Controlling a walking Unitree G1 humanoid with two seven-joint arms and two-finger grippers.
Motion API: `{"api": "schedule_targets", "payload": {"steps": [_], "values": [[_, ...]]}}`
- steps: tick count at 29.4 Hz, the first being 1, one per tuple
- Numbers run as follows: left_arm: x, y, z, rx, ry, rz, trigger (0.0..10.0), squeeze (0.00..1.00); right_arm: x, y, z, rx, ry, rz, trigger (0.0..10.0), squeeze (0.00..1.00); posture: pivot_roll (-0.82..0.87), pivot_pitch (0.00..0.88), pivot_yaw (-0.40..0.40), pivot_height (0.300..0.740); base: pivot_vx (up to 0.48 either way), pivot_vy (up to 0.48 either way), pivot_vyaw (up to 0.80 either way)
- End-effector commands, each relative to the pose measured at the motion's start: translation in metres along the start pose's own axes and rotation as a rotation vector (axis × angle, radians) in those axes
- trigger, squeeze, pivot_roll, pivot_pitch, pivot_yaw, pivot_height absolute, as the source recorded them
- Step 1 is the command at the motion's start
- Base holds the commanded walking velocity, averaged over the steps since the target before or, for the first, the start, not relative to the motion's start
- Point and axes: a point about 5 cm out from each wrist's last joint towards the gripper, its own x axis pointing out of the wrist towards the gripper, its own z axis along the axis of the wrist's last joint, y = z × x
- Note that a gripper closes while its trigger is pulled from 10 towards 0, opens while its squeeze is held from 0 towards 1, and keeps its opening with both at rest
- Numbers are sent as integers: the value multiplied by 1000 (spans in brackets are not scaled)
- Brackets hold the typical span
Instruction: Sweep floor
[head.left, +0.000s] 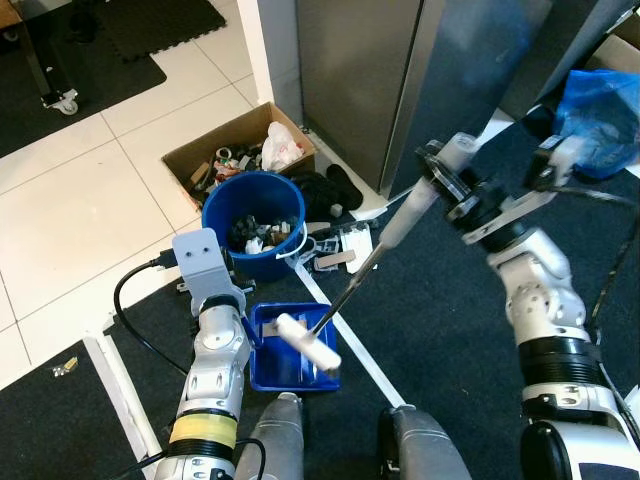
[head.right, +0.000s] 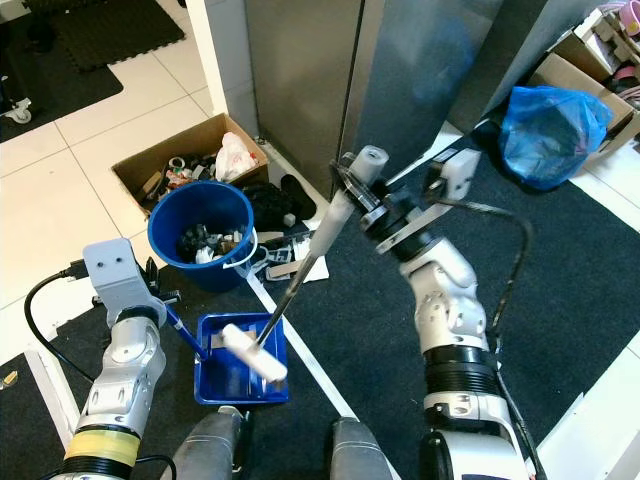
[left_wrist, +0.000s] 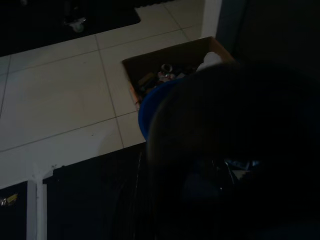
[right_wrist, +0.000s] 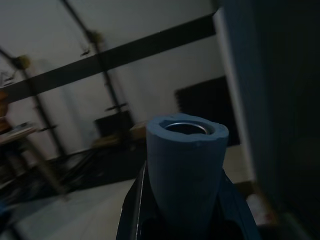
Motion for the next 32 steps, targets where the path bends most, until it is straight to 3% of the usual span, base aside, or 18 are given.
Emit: {"api": "schedule_targets", "payload": {"steps": [1, 5, 14, 16, 20, 25, 32], "values": [[-5, -16, -1, -7, -5, -93, 10000, 0, 1, -3, 17, -51, -67, -52, 10000, 0, 125, 159, -10, 740, 0, 0, 0], [-8, -33, 6, -18, -42, -210, 10000, 0, -4, -17, 16, -115, -60, -204, 10000, 0, 121, 141, -12, 740, 0, 0, 0], [-9, -41, 18, -35, -74, -319, 10000, 0, -11, -22, 9, -142, -49, -295, 10000, 0, 112, 115, 2, 740, 0, 0, 0], [-9, -40, 19, -34, -79, -323, 10000, 0, -11, -24, 11, -159, -54, -326, 10000, 0, 112, 112, 2, 740, 0, 0, 0], [-6, -35, 21, -33, -87, -319, 10000, 0, -20, -49, 30, -340, -111, -616, 10000, 0, 109, 103, 0, 740, 0, 0, 0], [-4, -35, 23, -36, -92, -320, 10000, 0, -26, -56, 40, -431, -140, -728, 10000, 0, 105, 94, -4, 740, 0, 0, 0], [-3, -35, 22, -28, -85, -333, 10000, 0, -31, -58, 48, -486, -180, -814, 10000, 0, 89, 79, 1, 740, 0, 0, 0]]}}
